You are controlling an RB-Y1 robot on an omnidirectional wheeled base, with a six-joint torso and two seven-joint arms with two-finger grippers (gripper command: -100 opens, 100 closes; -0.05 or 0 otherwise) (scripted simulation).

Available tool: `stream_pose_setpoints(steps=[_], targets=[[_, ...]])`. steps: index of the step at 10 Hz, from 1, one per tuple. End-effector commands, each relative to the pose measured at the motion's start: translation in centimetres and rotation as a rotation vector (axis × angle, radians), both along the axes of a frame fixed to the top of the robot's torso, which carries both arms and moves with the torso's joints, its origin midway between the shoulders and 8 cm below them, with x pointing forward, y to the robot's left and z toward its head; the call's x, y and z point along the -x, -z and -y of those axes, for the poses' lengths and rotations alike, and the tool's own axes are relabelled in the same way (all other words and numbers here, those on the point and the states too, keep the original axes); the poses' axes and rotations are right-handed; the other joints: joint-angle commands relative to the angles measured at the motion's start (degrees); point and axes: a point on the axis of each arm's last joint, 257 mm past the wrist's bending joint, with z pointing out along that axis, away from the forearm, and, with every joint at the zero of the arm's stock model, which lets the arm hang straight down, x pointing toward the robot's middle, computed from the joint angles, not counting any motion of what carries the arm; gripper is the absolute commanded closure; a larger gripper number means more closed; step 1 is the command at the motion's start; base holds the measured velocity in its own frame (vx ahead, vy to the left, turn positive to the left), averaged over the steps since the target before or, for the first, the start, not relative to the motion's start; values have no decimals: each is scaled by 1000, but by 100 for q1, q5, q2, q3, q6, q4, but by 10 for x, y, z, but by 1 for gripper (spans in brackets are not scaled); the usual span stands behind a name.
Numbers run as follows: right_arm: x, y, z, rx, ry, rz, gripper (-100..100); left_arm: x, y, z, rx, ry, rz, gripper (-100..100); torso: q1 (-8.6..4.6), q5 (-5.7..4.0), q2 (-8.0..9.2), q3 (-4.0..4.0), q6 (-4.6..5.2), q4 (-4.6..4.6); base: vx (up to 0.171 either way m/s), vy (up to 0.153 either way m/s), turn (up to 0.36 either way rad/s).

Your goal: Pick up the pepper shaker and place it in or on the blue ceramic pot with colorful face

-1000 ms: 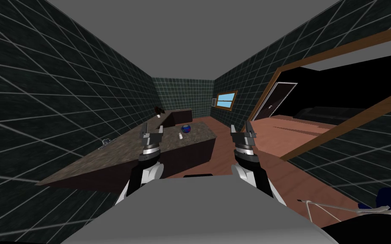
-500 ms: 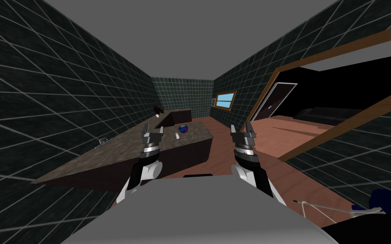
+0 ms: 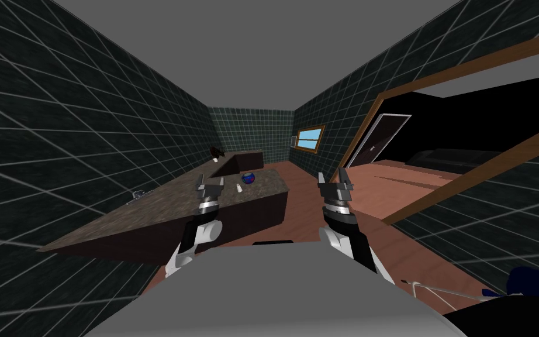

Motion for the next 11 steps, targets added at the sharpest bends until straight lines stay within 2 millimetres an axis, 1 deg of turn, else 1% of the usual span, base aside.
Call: stream_pose_setpoints(steps=[1, 4, 5, 7, 10, 11], targets=[[0, 0, 0, 0, 0, 0, 0, -10, 15, -15, 73, 11, -28, -100, 0, 0, 0, 0, 0, 0, 20, -139, 19], [0, 0, 0, 0, 0, 0, 0, -26, 44, -47, 213, 23, -76, -100, 1, 0, -15, -8, 0, -3, 39, -137, 22], [0, 0, 0, 0, 0, 0, 0, -27, 48, -48, 215, 20, -84, -100, 1, 0, -14, -8, 0, -3, 27, -86, 10], [0, 0, 0, 0, 0, 0, 0, -37, 74, -69, 316, 22, -124, -100, 27, 6, -15, -8, 0, -3, 48, -85, 12], [0, 0, 0, 0, 0, 0, 0, -49, 114, -97, 465, 22, -179, -100, 16, 3, -24, -13, 0, -5, 65, -107, 28], [0, 0, 0, 0, 0, 0, 0, -49, 116, -98, 467, 20, -184, -100, 16, 3, -28, -16, -1, -6, 59, -64, 14]])
